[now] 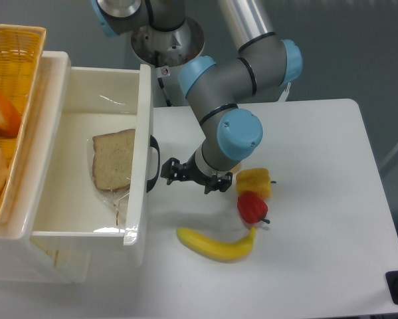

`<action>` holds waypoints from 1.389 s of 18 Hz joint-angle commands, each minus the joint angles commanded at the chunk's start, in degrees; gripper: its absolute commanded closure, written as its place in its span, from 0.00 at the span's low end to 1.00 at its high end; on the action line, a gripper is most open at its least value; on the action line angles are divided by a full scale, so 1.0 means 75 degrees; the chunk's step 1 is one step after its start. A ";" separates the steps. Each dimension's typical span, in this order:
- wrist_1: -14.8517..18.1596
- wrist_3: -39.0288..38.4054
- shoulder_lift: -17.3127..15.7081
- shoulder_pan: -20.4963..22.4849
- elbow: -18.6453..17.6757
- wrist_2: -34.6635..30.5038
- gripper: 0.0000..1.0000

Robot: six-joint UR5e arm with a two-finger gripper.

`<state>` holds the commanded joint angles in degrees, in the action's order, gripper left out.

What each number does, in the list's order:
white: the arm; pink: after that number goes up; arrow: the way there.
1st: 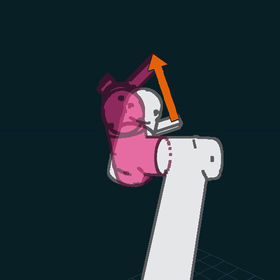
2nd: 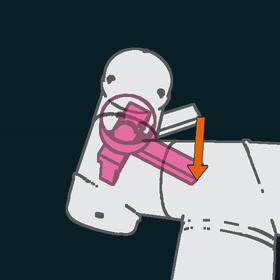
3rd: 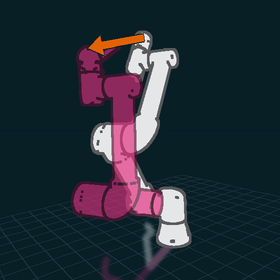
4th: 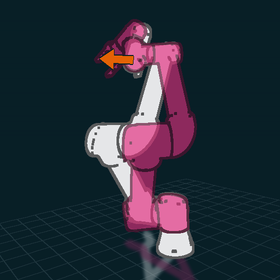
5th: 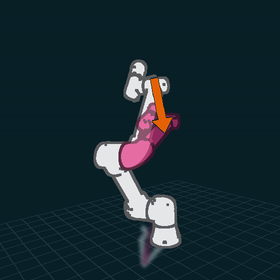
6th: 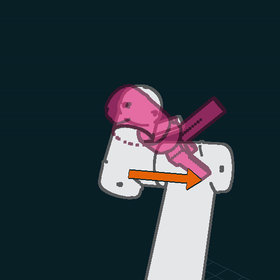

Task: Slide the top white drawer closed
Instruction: 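Move the gripper down and toward the open drawer's front panel, then push the drawer front with the gripper, sliding the drawer into the unit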

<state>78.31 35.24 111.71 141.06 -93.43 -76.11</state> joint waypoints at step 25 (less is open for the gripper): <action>0.0105 -0.0023 -0.0270 -0.0538 0.0035 0.0398 0.00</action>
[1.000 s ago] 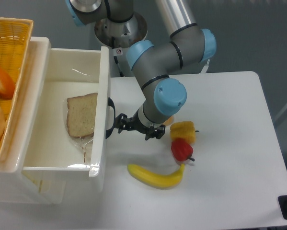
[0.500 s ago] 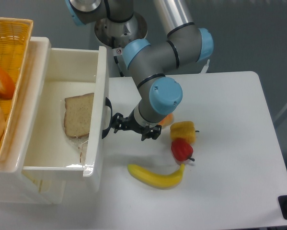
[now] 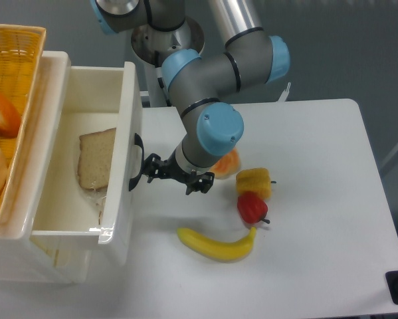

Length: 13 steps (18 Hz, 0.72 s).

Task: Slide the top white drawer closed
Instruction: 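Push the drawer front with the gripper, sliding the drawer into the unit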

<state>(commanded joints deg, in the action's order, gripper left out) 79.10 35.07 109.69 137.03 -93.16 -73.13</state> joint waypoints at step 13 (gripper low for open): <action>-0.0012 -0.0303 -0.0035 -0.0528 -0.0012 0.0047 0.00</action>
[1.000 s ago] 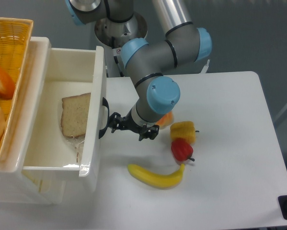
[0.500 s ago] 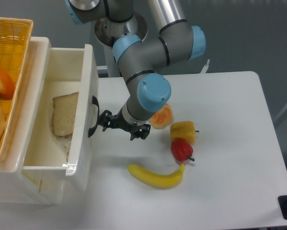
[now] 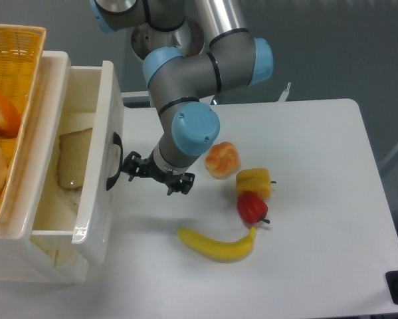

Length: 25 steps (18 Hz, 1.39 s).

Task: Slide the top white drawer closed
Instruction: 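Push the drawer front with the gripper, sliding the drawer into the unit, then hold the gripper against the closed drawer front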

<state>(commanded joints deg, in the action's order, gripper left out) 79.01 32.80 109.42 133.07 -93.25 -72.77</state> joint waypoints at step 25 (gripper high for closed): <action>-0.0035 -0.0588 -0.0059 -0.0610 -0.0012 0.0011 0.00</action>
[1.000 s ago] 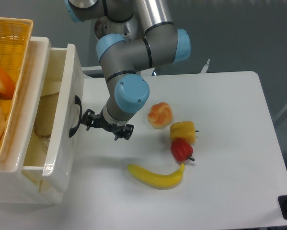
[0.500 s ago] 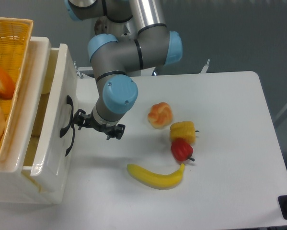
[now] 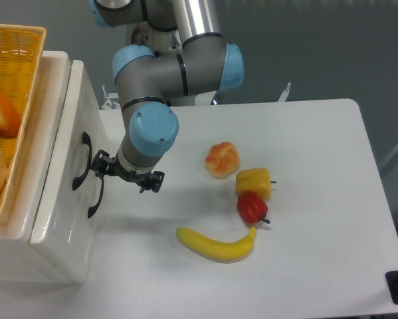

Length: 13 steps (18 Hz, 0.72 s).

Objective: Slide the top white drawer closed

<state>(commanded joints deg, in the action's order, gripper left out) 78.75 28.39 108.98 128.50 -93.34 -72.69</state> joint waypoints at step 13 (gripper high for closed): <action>0.0000 0.0210 -0.0035 0.0503 0.0456 -0.0737 0.00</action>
<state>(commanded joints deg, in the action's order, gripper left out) 78.75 29.97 108.72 132.27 -89.92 -78.21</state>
